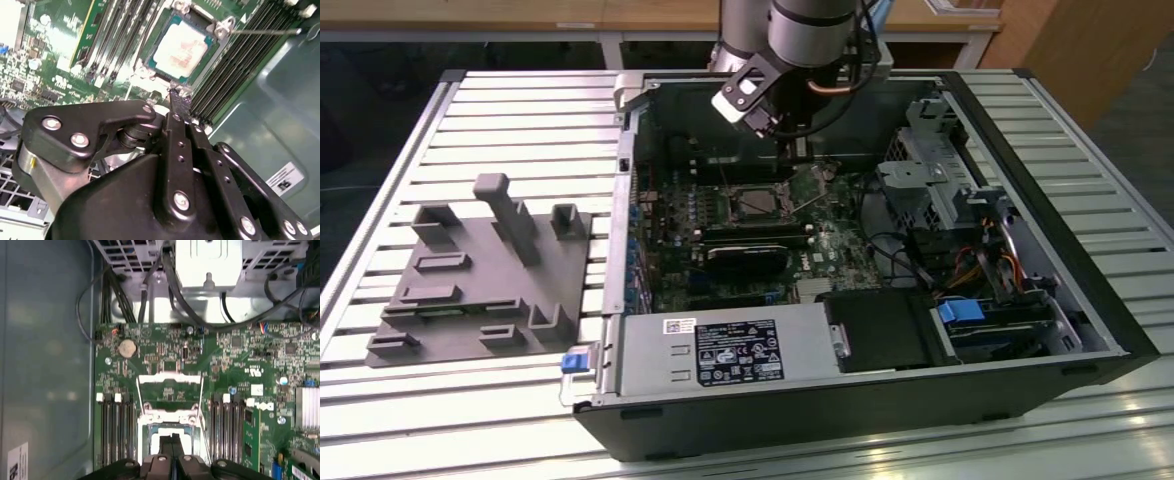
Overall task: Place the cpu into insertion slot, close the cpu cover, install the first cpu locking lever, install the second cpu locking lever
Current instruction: 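Close the cpu cover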
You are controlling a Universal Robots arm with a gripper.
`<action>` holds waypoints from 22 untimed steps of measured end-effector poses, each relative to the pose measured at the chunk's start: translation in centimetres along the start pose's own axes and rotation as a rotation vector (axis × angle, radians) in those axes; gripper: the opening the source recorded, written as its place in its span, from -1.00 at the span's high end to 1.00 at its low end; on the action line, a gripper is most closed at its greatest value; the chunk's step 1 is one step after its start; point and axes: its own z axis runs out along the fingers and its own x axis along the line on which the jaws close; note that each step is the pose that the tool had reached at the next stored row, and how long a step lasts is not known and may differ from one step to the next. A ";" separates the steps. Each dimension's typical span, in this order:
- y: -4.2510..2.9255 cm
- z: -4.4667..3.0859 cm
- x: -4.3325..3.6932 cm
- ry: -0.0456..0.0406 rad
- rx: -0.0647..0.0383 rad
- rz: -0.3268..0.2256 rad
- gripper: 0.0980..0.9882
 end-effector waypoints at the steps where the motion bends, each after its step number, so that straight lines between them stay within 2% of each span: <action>1: 0.27 0.01 0.00 0.0001 0.000 0.000 0.98; 6: 1.51 0.02 0.02 -0.0001 0.000 0.000 0.98; 11: 1.83 -0.07 0.03 0.0003 0.000 0.000 0.98; 22: 3.11 0.06 0.04 0.0000 0.000 0.000 0.98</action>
